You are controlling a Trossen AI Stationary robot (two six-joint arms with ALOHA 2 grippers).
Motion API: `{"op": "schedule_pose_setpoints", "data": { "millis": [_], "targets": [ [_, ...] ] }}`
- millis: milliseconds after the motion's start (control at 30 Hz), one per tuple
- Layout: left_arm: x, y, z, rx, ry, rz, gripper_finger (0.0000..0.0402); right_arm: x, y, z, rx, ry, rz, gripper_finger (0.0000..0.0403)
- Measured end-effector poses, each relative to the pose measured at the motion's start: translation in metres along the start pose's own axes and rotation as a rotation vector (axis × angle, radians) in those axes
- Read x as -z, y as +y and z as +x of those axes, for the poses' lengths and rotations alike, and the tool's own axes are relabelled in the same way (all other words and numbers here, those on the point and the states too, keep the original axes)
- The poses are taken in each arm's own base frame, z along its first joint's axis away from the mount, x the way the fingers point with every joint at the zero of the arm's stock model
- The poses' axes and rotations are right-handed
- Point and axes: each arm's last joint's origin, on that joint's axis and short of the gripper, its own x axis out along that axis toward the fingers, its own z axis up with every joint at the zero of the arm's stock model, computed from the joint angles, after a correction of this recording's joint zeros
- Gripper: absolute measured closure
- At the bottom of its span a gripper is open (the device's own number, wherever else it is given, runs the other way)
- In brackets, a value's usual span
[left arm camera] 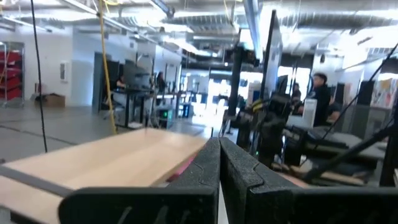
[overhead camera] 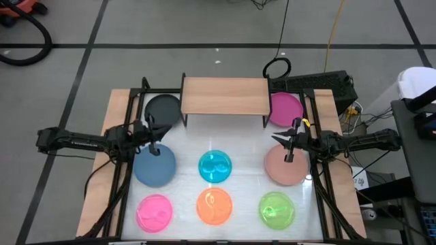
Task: Place and stack plates onto a shelf
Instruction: Put the black plate onto the shelf
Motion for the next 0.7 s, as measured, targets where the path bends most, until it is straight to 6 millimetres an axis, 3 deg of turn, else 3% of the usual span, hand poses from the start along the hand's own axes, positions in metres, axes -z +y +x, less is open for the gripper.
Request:
{"op": "schedule_pose_setpoints", "data": {
  "millis": [167, 267, 433, 700],
  "targets": [
    [-0.001, 0.0, 0.0, 0.0, -0.014, -0.014, 0.0398, 0.0, 0.0, 0.0, 0.0, 0.0, 0.0, 0.0353],
    [-0.003, 0.0, 0.0, 0.001, -0.027, -0.107, 0.0398, 0.0, 0.0, 0.0, 0.0, 0.0, 0.0, 0.0353],
    [-0.031, -0.004, 0.01, 0.009, -0.052, -0.057, 0.0398, 0.0, 0.0, 0.0, 0.0, 0.0, 0.0, 0.0353],
    [-0.087, -0.006, 0.029, -0.163, 0.355, 0.101, 0.0398, 0.0, 0.0, 0.0, 0.0, 0.0, 0.0, 0.0353]
  ]
}}
